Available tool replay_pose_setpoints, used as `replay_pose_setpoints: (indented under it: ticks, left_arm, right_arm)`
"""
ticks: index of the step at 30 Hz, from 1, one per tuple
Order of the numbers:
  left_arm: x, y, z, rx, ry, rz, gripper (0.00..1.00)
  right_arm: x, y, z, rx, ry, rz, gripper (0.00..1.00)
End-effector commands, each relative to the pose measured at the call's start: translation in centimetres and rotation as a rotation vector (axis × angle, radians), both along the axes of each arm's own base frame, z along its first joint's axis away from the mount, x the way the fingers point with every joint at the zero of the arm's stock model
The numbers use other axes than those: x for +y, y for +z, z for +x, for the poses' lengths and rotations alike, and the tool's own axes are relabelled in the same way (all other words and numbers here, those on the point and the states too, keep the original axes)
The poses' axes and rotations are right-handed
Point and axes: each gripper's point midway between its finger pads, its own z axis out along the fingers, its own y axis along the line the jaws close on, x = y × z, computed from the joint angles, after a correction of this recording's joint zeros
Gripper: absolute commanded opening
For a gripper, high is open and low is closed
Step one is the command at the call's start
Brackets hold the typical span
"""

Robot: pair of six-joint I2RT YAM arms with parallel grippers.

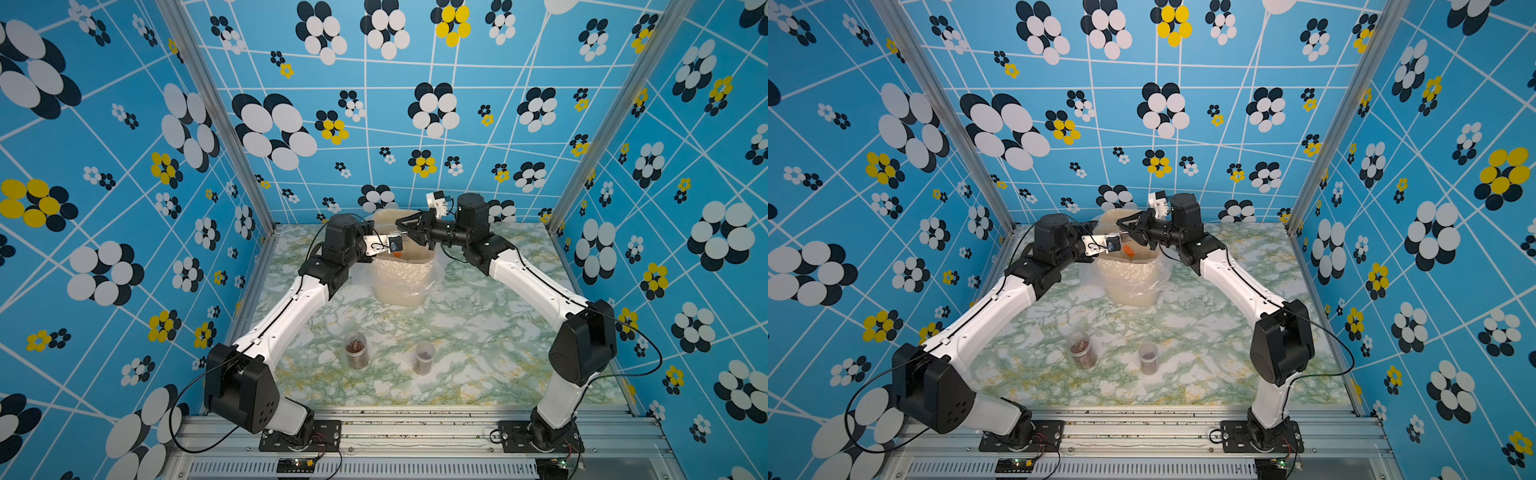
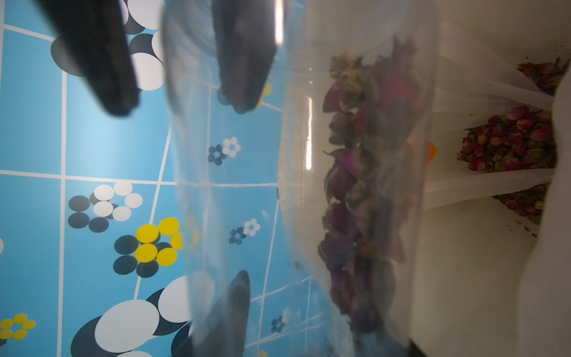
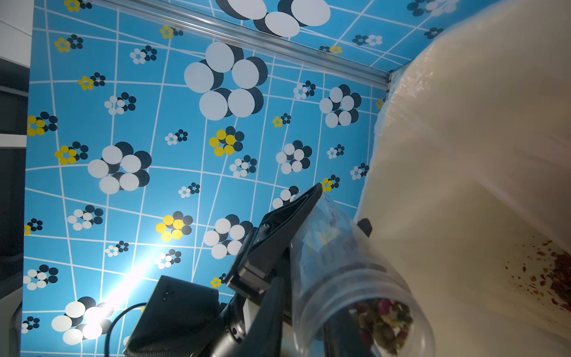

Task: Empty the moldy dried flower tea in the jars
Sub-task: Pour the moldy dried flower tea into the trash bin.

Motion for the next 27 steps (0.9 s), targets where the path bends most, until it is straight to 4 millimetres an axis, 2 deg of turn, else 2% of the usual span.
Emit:
replay_pose_setpoints:
  ticks: [1,4,5,6,10,19,27]
  left_arm:
    - [-0.2,0.4,-0.3,-0.004,-0.015,-0.046,0.08]
    - [-0.3,0.5,-0.3,-0.004,-0.017,-0.062,0.08]
    - [-0.2,0.7,-0.2,-0.006,-0.016,-0.07,0.09]
    - [-0.2,0.7,-0.2,-0.006,-0.017,-0.081,0.09]
    - [-0.1,1.2,0.0,-0.013,-0.009,-0.14,0.15]
    - [0.4,2.4,-0.6,-0.006,-0.006,-0.289,0.52]
    - [1.1,2.8,-1.1,0.011,0.013,-0.398,0.72]
  right_arm:
    - [1.4,0.0,-1.7,0.006,0.094,0.042,0.17]
    - [1.4,0.4,-1.7,0.003,0.094,0.057,0.06]
    - [1.3,-0.8,-1.7,0.027,0.093,0.052,0.02]
    - [1.4,-0.9,-1.7,0.031,0.093,0.059,0.0]
    - [1.5,-1.2,-1.7,0.042,0.096,0.087,0.0]
    - [1.3,-0.3,-2.0,0.016,0.102,0.14,0.0]
    - [1.3,0.6,-2.2,0.003,0.11,0.188,0.0]
